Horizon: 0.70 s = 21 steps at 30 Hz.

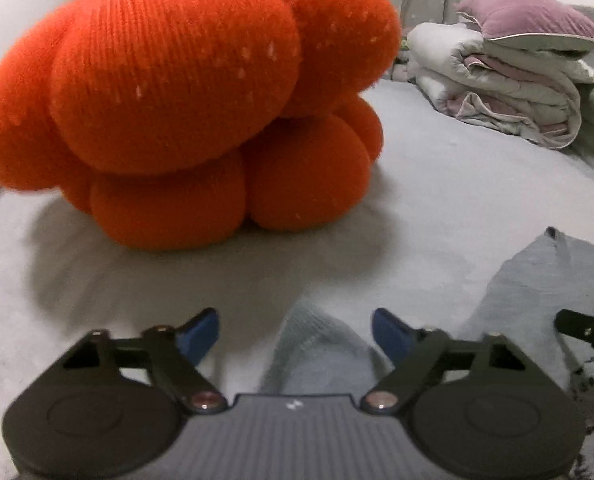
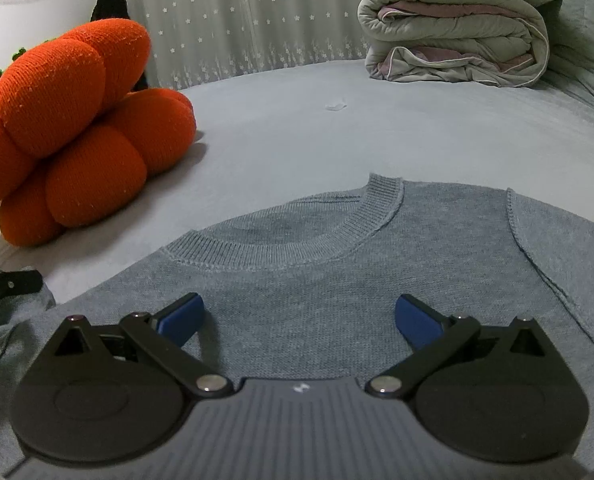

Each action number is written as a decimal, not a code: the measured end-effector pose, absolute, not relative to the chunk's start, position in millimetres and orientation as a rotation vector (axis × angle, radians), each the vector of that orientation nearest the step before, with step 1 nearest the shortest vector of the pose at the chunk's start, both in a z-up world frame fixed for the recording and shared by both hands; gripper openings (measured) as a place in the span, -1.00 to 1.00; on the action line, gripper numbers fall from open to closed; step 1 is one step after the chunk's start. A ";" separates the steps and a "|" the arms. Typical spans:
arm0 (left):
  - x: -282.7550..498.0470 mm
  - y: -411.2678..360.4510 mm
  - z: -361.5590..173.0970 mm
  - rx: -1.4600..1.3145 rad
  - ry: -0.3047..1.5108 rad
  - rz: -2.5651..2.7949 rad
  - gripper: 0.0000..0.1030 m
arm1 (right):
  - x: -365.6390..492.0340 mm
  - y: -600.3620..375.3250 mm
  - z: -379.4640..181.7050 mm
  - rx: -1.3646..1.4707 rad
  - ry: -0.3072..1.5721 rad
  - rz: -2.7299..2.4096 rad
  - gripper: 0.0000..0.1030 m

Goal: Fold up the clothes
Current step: 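Withdraw the left tool from the sweater while the right tool hovers over the collar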

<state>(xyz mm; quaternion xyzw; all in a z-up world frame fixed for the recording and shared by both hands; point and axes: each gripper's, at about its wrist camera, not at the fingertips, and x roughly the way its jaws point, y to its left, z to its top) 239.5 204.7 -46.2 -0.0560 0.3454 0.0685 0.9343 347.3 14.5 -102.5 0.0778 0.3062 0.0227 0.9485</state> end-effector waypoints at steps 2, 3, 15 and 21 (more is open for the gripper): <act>239.2 209.7 -51.4 -0.179 0.730 0.128 -0.17 | 347.0 13.9 -102.4 0.163 0.622 0.048 1.00; 236.8 208.2 -52.5 -0.177 0.724 0.133 -0.45 | 346.3 13.1 -102.4 0.167 0.621 0.049 1.00; 196.6 226.1 -29.9 -0.254 0.476 0.347 -0.94 | 344.0 13.4 -101.5 0.179 0.617 0.050 1.00; 171.1 245.7 -34.0 -0.313 0.366 0.525 -0.95 | 343.3 11.0 -100.9 0.188 0.615 0.052 1.00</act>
